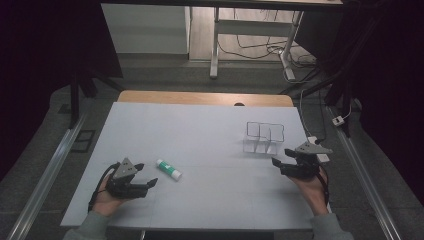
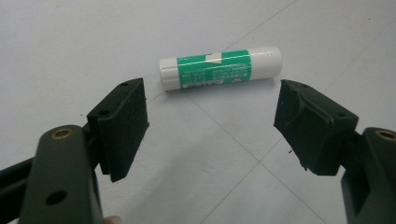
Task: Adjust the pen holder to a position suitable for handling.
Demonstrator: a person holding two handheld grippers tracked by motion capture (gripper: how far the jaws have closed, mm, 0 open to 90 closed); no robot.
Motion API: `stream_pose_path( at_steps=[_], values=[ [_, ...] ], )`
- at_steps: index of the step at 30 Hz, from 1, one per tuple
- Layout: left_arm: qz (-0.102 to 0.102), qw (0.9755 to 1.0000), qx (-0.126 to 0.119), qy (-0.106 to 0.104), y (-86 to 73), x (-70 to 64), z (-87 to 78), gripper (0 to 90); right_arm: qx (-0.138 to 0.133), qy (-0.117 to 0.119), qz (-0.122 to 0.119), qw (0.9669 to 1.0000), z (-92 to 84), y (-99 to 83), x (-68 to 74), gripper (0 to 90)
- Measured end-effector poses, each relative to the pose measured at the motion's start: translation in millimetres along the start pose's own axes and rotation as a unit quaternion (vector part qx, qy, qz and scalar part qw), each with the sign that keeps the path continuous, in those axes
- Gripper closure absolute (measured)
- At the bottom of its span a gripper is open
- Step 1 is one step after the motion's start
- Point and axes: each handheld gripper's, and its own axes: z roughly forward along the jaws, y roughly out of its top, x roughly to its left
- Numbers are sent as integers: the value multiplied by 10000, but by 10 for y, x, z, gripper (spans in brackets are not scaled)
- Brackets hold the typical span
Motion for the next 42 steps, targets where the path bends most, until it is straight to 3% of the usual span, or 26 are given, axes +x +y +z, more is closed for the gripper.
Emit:
stream_pose_path(
  at_steps=[6,10,11,14,22,27,31,42],
  values=[
    [26,10000,22,3,0,-14,5,256,21,-115,73,9999,21,76,-109,345],
    [23,10000,9,-17,0,-11,4,256,155,-243,-12,9996,51,115,-150,356],
    [21,10000,12,-23,0,-9,5,256,131,-226,98,9996,58,130,-194,377],
    [27,10000,31,-27,-1,-4,14,256,164,-248,133,9995,66,141,-229,392],
    [61,9999,100,-38,0,-19,36,253,373,-594,226,9973,161,128,-361,577],
    [57,9999,103,-22,-2,-19,37,253,539,-706,256,9957,254,121,-409,762],
    [51,9999,90,-19,-4,-12,35,253,561,-821,448,9940,297,100,-454,892],
    [31,9999,96,-3,-5,-9,41,253,558,-678,473,9950,506,108,-593,893]
  ],
)
